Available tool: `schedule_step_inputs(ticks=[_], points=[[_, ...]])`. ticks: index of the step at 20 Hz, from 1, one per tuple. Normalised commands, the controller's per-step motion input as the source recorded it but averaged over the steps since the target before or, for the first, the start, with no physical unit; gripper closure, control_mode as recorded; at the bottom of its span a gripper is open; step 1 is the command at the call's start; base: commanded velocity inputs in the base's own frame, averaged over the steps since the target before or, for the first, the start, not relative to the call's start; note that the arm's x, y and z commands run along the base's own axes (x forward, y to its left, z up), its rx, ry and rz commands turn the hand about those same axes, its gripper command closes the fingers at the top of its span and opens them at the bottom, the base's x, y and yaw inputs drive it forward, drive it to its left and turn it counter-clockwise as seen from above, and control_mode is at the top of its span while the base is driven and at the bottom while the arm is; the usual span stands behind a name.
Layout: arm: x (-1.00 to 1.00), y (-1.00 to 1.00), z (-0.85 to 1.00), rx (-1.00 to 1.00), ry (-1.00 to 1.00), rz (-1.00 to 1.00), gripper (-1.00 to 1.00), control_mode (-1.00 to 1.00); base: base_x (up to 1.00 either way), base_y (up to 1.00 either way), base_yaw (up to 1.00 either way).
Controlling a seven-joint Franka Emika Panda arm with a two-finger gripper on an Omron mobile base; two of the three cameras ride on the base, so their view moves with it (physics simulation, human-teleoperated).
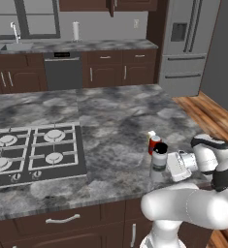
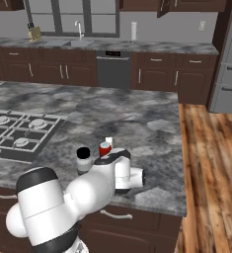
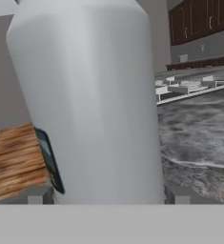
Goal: Pick the water bottle, boxed drink, can from the counter and place them in the open cabinet.
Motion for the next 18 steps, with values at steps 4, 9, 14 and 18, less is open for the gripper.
schedule_step_inputs(ticks=[4,9,14,18], points=[[-0.10,-0.02,0.10,-0.01,0.00,-0.03,1.00,-1.00,0.00,0.00,0.00],[-0.56,-0.10,0.54,0.00,0.00,-0.08,1.00,-1.00,0.00,0.00,0.00],[-0.35,-0.14,0.91,0.00,0.01,-0.09,1.00,-1.00,0.00,0.00,0.00],[-0.02,-0.25,0.99,-0.02,0.14,-0.14,1.00,-1.00,0.00,0.00,0.00]])
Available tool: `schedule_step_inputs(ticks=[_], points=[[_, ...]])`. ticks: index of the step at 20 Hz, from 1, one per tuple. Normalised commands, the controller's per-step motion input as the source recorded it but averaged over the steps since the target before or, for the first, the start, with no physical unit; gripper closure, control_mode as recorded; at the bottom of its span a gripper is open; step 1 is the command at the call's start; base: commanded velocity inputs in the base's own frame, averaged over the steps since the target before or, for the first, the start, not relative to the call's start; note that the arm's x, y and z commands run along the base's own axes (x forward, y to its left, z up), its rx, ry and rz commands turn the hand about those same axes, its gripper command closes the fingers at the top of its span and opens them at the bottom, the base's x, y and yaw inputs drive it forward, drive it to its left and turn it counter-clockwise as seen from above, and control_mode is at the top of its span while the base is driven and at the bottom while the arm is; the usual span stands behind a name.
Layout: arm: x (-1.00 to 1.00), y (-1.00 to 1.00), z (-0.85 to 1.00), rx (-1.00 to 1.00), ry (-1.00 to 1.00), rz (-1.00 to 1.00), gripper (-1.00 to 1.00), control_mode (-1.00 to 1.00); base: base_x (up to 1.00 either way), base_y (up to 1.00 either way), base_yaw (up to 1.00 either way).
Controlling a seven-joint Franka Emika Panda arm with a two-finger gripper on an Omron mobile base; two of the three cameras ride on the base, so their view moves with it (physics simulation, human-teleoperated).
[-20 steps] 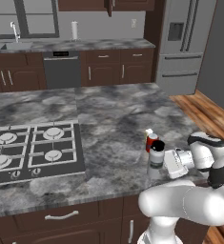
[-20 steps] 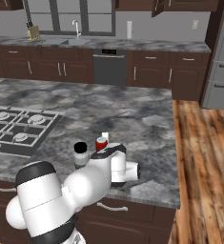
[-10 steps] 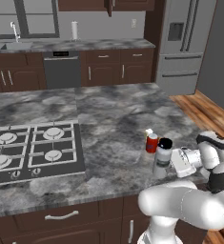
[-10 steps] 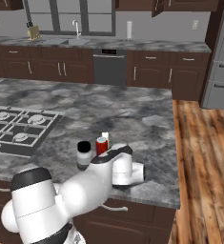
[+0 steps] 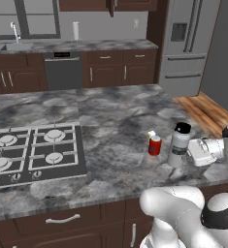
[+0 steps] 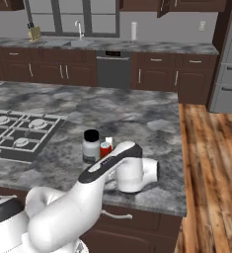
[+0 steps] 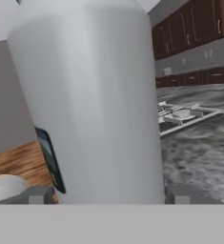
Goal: Pick the water bottle, boxed drink, can from the counter and place them in the open cabinet.
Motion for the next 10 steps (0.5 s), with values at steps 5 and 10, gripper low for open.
schedule_step_inputs(ticks=[5,10], points=[[-0.01,-0.02,0.78,-0.06,0.16,-0.21,1.00,-1.00,0.00,0.00,0.00],[-0.16,0.00,0.63,-0.10,0.12,-0.26,1.00,-1.00,0.00,0.00,0.00]])
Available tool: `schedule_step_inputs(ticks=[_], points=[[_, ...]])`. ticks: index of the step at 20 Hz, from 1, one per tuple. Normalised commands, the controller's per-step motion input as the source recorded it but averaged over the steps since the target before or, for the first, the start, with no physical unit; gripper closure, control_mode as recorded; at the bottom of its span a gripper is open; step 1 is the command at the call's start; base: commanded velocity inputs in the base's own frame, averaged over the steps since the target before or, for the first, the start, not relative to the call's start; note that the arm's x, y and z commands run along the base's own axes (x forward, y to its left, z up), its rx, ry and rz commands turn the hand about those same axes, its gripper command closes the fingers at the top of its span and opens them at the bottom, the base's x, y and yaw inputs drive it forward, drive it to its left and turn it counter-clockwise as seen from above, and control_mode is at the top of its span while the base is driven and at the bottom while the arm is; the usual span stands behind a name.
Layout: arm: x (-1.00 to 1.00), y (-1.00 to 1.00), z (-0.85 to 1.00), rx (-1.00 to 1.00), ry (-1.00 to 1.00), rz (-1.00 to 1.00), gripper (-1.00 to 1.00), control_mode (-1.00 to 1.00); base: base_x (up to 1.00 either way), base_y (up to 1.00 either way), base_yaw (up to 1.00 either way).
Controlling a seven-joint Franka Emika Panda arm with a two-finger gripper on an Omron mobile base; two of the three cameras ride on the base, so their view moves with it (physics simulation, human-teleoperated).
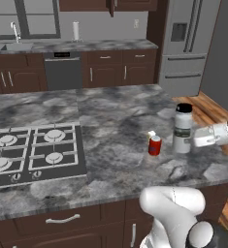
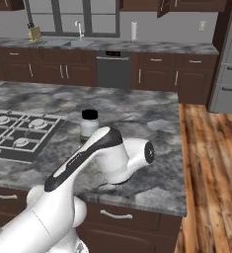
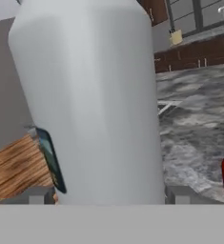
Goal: Pick the water bottle, boxed drink, can from the counter and place them in the open cabinet.
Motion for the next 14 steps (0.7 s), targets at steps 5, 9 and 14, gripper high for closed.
schedule_step_inputs(ticks=[5,9,14], points=[[-0.53,0.01,0.68,-0.05,0.12,-0.29,1.00,-1.00,0.00,0.00,0.00],[-0.61,0.01,0.62,-0.05,0.14,-0.32,1.00,-1.00,0.00,0.00,0.00],[-0.49,0.22,0.78,-0.10,0.17,-0.29,1.00,-1.00,0.00,0.00,0.00]])
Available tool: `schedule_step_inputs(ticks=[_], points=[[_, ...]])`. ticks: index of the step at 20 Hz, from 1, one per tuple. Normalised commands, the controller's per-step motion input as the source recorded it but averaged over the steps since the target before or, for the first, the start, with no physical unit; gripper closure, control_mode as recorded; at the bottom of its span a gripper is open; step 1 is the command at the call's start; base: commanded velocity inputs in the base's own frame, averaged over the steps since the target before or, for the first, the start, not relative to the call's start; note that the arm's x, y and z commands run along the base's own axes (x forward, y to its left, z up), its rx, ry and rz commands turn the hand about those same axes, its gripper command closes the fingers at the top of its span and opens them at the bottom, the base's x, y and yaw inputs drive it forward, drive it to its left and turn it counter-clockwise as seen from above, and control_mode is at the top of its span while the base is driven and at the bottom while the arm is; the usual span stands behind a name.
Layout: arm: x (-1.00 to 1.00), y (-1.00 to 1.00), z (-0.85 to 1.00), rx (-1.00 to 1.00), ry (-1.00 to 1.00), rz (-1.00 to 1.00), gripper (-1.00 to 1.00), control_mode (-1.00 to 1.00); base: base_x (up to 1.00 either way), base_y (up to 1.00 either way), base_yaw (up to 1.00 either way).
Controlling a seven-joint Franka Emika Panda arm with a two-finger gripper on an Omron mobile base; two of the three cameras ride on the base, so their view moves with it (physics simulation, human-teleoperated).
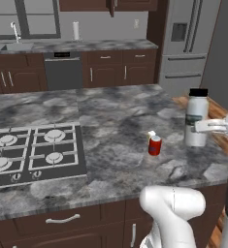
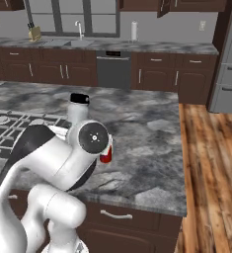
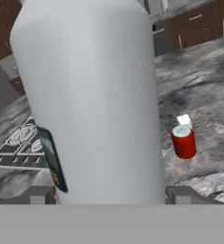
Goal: Pick the water bottle, boxed drink, can from the counter and place them in the open cabinet.
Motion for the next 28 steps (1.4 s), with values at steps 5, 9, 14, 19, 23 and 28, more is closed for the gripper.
schedule_step_inputs(ticks=[5,9,14,19,23,28], points=[[-0.42,0.58,0.70,-0.17,0.07,-0.24,1.00,-1.00,0.00,0.00,0.00],[-0.36,0.64,0.47,-0.18,0.01,-0.19,1.00,-1.00,0.00,0.00,0.00],[-0.09,0.60,0.10,-0.29,0.00,-0.22,1.00,-1.00,0.00,0.00,0.00],[0.01,0.40,0.04,-0.26,0.01,-0.23,1.00,-1.00,0.00,0.00,0.00],[-0.13,0.05,0.07,-0.02,0.00,-0.11,1.00,-1.00,0.00,0.00,0.00],[-0.17,-0.02,0.20,0.05,-0.09,0.00,1.00,-1.00,0.00,0.00,0.00]])
